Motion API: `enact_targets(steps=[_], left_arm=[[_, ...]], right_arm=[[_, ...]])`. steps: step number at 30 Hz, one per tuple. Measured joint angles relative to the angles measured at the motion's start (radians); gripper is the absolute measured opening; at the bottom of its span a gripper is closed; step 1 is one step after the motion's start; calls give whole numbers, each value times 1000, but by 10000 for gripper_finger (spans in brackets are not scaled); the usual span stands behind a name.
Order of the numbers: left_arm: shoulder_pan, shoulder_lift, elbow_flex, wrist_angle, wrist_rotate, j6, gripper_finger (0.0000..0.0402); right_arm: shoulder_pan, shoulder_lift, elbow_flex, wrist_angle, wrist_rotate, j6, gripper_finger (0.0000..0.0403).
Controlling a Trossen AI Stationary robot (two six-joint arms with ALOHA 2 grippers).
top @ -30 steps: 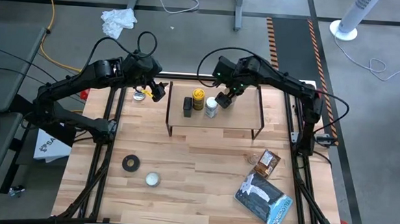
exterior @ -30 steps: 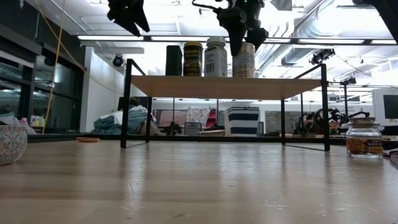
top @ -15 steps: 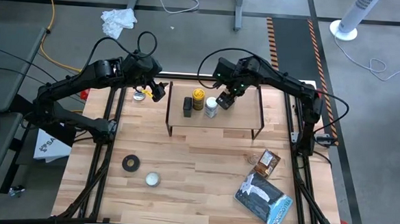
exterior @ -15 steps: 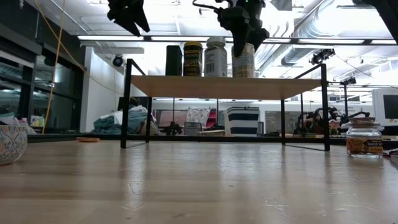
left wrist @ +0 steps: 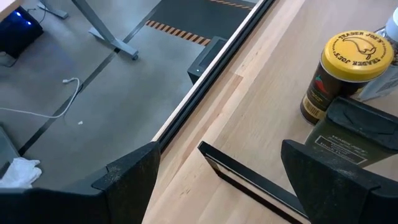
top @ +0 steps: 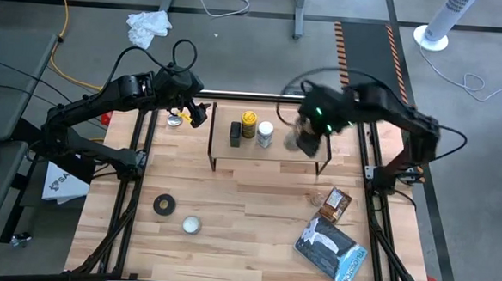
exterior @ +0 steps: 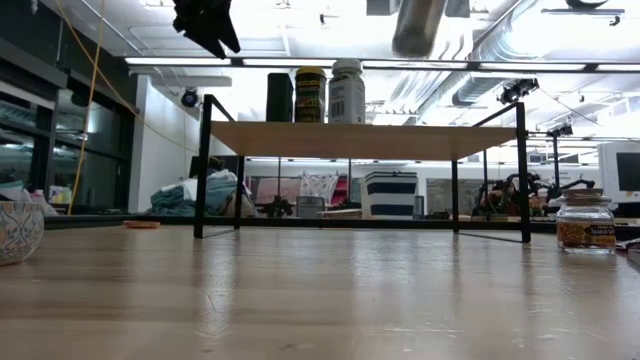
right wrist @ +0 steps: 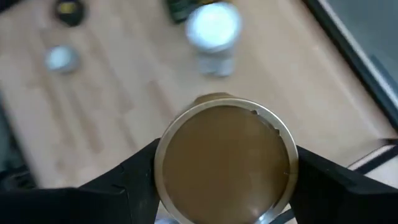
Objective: Shelf spices
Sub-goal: Remove the gold seasoning bottle from the shelf
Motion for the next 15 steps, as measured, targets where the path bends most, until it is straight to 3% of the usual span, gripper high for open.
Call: enact_targets(steps=[5,9,12,15], left_arm=[[0,0,0,0,-28,12,330],[0,0,0,0,-30,38,330],[0,0,0,0,-29,38,330],[0,0,0,0,-26,39,330]], right_arm=[[255,28,-1,3,105,160,261],[393,109,-39,13,221,208,261],[425,150,-168,16,216,220,261],[429,147,-346,108,147,218,261]])
